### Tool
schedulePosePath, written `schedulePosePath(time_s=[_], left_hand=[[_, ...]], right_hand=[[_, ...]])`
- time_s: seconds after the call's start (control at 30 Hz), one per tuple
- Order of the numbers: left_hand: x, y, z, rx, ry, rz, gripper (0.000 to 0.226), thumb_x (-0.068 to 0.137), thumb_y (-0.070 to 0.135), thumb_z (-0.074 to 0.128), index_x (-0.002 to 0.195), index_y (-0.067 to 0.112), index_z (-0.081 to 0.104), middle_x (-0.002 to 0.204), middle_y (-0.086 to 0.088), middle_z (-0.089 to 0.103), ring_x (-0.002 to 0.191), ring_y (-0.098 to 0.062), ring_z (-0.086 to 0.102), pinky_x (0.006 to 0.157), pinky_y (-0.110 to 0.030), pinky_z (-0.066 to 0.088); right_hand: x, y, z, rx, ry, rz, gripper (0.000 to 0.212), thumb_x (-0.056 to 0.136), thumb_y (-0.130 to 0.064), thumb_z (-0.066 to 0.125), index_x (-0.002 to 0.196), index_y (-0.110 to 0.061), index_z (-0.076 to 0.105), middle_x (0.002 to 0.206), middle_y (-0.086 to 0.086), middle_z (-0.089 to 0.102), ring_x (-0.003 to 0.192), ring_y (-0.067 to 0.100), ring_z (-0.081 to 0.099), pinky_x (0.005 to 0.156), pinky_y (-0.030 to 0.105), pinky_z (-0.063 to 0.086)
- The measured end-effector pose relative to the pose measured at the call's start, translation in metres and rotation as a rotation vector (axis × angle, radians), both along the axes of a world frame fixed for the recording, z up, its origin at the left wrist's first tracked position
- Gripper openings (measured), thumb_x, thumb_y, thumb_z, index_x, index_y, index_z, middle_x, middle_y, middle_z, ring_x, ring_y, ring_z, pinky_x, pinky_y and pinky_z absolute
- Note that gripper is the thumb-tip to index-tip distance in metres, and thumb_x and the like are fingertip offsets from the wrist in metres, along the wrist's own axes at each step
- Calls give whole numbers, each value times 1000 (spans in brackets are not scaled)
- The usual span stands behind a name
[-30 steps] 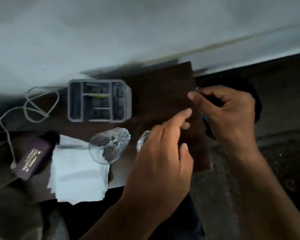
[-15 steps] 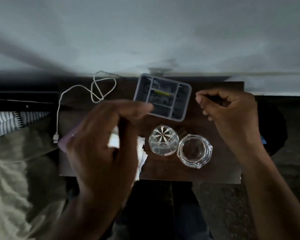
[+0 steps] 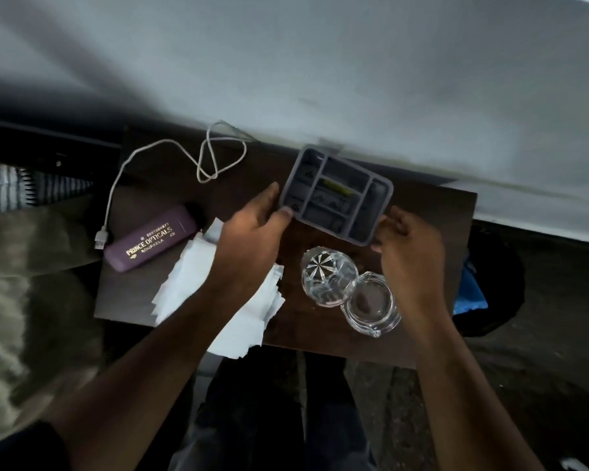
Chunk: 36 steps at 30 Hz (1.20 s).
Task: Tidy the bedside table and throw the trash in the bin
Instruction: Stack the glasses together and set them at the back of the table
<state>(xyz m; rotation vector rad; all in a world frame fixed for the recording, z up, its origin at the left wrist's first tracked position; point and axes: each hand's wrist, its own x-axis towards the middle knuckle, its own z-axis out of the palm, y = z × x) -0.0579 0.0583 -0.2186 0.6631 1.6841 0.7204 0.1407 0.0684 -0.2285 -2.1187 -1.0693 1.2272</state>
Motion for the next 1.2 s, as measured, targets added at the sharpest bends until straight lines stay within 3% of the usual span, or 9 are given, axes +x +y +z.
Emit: schedulePosePath(time_s=[0.07,0.17,0.67,0.8,0.93,0.97,1.03,1.1,1.2], left_hand=[[0,-4,-2,-13,-36,-24,60,91,50,55,145,22,58,147,11,60,133,2,53,113,-19,40],[-5,-4,0,-60,-159,45,78,81,69,53,144,23,58,147,7,61,139,-10,52,122,-40,33],[-9,0,15,-69,-93,1,79,89,68,52,149,18,50,152,2,53,144,-21,49,125,-47,29],[-8,-7,17,-5,72,-86,63,104,55,41,156,20,40,161,7,43,138,6,36,107,-5,28],[-4,-12,28,60,141,-62,52,108,39,44,153,14,45,158,0,48,140,2,43,108,-6,34],[-1,-10,32,86,173,-46,51,107,37,48,151,12,49,154,-2,54,133,2,50,101,-6,38],[4,-2,40,136,163,1,47,101,30,58,144,13,56,137,10,65,112,13,59,84,2,42],[10,7,47,175,78,25,46,92,23,59,137,19,55,123,23,66,111,20,60,93,-2,43],[26,12,55,196,130,-83,67,86,28,57,151,15,46,145,11,60,129,9,55,113,-21,43]], right_hand=[[-4,3,-5,-21,-15,22,26,97,-22,55,89,-33,78,87,4,79,81,28,76,80,59,59],[-6,9,-9,-9,-30,27,22,100,-18,58,107,-20,78,88,1,79,82,20,78,81,53,62],[-12,30,-14,100,5,77,24,101,-19,59,121,-25,73,100,-3,79,86,13,77,77,39,65],[2,18,-12,84,-28,-65,28,99,-24,63,126,-19,70,98,0,77,82,8,73,78,34,65],[21,-20,-4,-17,-265,132,43,90,-6,60,130,-19,67,124,4,71,106,13,67,95,17,51],[23,-33,-4,-49,-350,252,50,86,-6,62,134,-20,64,130,5,66,114,19,63,100,25,51],[26,-59,-7,-138,-502,448,62,81,-20,68,142,-23,54,137,8,55,127,31,49,104,46,46],[26,-80,-11,-234,-551,505,80,78,-45,74,148,-26,42,144,7,45,133,31,39,106,52,41],[26,-97,-18,-293,-571,561,112,66,-70,77,155,-27,25,154,7,32,140,31,32,111,52,39]])
